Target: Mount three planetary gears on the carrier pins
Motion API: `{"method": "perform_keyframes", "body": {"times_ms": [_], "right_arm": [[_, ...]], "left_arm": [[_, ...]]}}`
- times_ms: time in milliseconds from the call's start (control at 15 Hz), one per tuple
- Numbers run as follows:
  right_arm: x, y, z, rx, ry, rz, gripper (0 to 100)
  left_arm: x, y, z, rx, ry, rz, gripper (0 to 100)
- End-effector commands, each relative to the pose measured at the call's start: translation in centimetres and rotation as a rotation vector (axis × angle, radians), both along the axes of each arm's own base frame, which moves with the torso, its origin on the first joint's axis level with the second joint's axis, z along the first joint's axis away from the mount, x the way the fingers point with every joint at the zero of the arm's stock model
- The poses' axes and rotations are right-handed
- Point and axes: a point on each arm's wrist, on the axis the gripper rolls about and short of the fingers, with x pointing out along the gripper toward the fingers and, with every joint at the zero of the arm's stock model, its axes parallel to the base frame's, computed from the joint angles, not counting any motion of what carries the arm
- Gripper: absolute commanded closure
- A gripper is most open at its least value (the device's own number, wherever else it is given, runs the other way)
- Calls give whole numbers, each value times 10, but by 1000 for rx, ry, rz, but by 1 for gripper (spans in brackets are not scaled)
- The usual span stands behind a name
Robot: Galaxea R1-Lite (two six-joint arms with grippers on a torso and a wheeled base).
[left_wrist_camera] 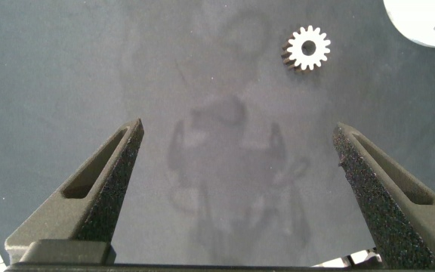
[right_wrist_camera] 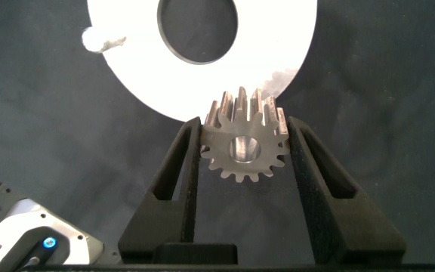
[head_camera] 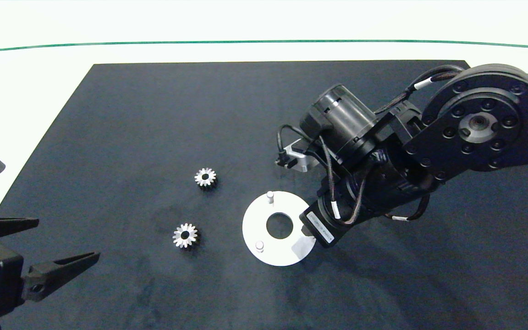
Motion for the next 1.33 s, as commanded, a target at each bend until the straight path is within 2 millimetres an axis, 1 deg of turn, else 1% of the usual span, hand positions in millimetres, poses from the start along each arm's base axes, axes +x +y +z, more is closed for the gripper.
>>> {"method": "perform_keyframes", "body": {"times_ms": [67, 600, 733, 1333], "right_arm": [[2, 1, -3, -21, -2, -10, 75], [5, 3, -6, -16, -3, -17, 75], [6, 4, -2, -4, -12, -16, 75], [7, 8, -7, -9, -1, -17, 75]], "left_arm": [[0, 0, 0, 1, 3, 3, 0], [-2, 0, 0, 0, -3, -2, 0], [-2, 1, 1, -2, -5, -3, 0], [-4, 1, 1, -4, -10, -3, 0]]}}
